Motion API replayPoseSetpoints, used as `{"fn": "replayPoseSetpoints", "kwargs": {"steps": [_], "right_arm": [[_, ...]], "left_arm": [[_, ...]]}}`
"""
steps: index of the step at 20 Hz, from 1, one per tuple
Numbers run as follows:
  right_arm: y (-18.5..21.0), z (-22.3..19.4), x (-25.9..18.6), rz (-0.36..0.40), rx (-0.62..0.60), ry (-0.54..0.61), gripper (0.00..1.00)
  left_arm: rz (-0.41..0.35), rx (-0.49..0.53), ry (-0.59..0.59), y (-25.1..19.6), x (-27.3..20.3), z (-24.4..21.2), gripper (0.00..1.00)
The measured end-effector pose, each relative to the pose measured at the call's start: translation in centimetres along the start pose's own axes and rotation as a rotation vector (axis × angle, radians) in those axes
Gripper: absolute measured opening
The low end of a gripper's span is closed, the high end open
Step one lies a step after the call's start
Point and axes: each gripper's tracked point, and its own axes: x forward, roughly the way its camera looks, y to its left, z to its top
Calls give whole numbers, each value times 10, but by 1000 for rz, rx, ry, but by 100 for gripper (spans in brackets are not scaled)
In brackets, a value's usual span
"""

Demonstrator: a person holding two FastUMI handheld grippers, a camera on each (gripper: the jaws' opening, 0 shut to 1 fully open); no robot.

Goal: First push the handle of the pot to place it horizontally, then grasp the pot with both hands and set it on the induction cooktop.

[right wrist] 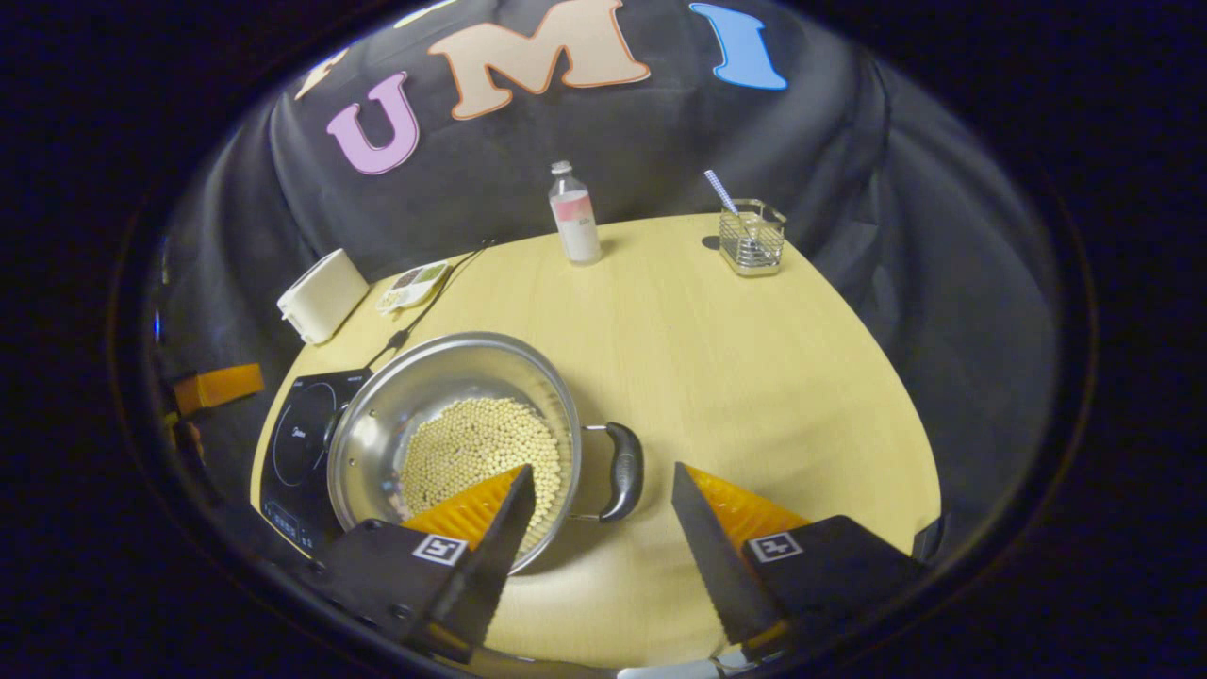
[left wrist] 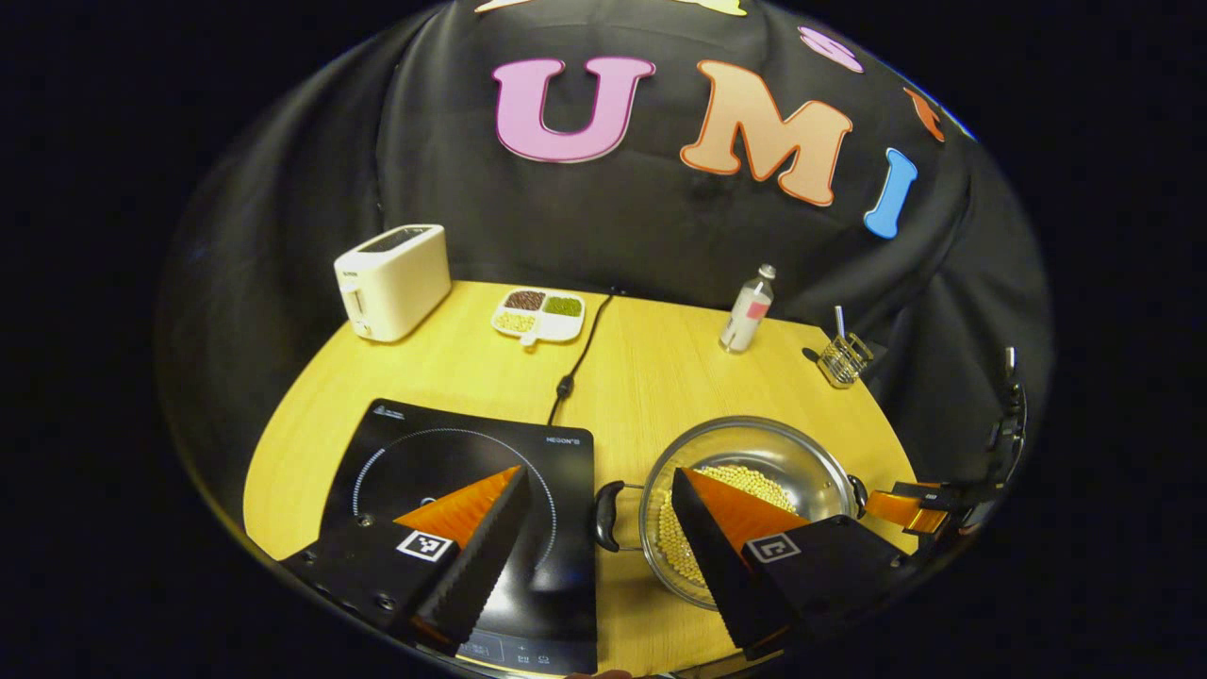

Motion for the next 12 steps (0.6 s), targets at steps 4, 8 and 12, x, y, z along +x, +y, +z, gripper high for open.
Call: {"fn": "replayPoseSetpoints", "kwargs": {"steps": [4,8,12], "right_arm": [[1,0,4,-18,23,3,94],[-3,-1,3,-34,35,6,98],[-7,-1,5,-52,42,14,97]], "left_arm": [[-79,-35,66,-8,22,-22,98],[-139,-63,112,-10,40,-37,96],[-168,-65,163,-12,49,-51,96]]}}
